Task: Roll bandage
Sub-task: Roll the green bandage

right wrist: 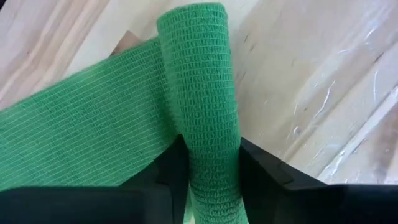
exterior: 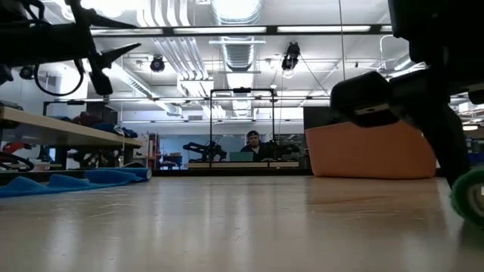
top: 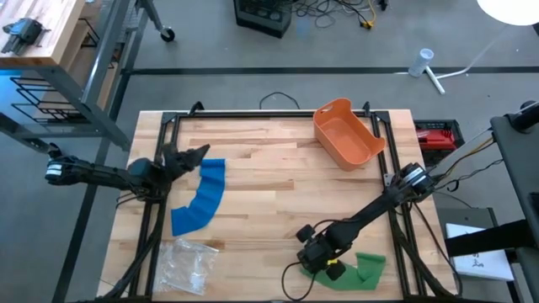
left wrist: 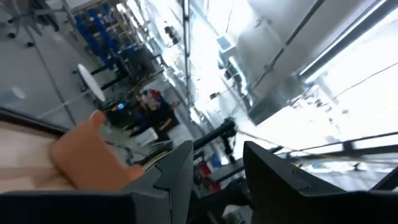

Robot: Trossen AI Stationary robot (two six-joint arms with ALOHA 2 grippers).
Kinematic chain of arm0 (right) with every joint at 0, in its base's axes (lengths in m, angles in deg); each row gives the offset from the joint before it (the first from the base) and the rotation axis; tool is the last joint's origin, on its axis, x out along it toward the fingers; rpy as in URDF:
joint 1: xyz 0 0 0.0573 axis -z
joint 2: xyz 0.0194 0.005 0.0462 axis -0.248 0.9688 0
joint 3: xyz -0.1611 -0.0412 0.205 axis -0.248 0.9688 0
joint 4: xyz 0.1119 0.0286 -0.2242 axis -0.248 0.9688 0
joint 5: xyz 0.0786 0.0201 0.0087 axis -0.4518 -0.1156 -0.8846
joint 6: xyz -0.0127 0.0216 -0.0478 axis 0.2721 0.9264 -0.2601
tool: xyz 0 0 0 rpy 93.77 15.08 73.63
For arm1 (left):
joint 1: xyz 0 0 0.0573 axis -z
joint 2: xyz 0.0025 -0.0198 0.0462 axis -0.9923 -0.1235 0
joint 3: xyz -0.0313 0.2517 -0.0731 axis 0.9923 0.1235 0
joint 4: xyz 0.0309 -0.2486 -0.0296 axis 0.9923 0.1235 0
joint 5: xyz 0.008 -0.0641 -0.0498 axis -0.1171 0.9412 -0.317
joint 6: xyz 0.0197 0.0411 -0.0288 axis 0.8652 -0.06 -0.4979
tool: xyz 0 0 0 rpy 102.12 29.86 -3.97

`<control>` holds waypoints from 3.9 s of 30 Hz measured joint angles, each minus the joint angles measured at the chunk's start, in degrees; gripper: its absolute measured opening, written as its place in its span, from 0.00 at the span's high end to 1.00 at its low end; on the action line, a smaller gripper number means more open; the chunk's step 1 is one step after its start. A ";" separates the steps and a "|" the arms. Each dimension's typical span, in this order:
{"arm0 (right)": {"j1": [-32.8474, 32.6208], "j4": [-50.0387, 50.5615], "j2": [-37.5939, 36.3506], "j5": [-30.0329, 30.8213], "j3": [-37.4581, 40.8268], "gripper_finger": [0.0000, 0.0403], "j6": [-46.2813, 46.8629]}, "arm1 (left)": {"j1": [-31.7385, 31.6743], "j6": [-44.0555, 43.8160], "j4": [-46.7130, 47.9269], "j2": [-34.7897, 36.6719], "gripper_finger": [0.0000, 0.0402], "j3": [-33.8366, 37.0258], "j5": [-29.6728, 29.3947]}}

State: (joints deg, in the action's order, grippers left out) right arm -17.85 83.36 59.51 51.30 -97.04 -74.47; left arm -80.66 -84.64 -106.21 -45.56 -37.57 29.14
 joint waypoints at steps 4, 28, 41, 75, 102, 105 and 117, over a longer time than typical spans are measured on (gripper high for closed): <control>0.30 3.21 -0.17 2.68 -2.33 0.75 -0.18 | 0.02 -0.40 -3.44 0.01 0.67 0.01 0.07; 18.97 16.38 -25.52 26.92 -11.75 0.79 7.78 | 0.00 15.81 2.33 -7.08 0.65 -16.82 9.05; 25.12 16.90 -26.66 27.51 -15.21 0.79 -0.81 | -0.09 28.30 59.83 -20.81 0.51 -56.93 8.83; 33.25 20.22 -29.12 27.29 -20.29 0.82 2.24 | -22.74 33.63 77.57 -50.30 0.61 -81.79 49.39; 32.11 23.29 -28.50 11.84 -20.84 0.85 18.31 | -28.19 51.00 69.41 -51.06 0.56 -81.79 57.77; 32.15 23.29 -28.50 10.80 -20.84 0.84 16.79 | -27.87 50.46 69.14 -51.06 0.58 -81.79 58.69; 35.44 21.18 -28.50 10.18 -20.88 0.85 11.18 | -20.61 55.87 70.53 -51.06 0.62 -81.79 51.39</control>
State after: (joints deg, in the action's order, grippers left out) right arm 17.60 104.54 31.01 61.48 -117.92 -63.29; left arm -101.28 -28.77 -35.68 -96.62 -119.36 80.53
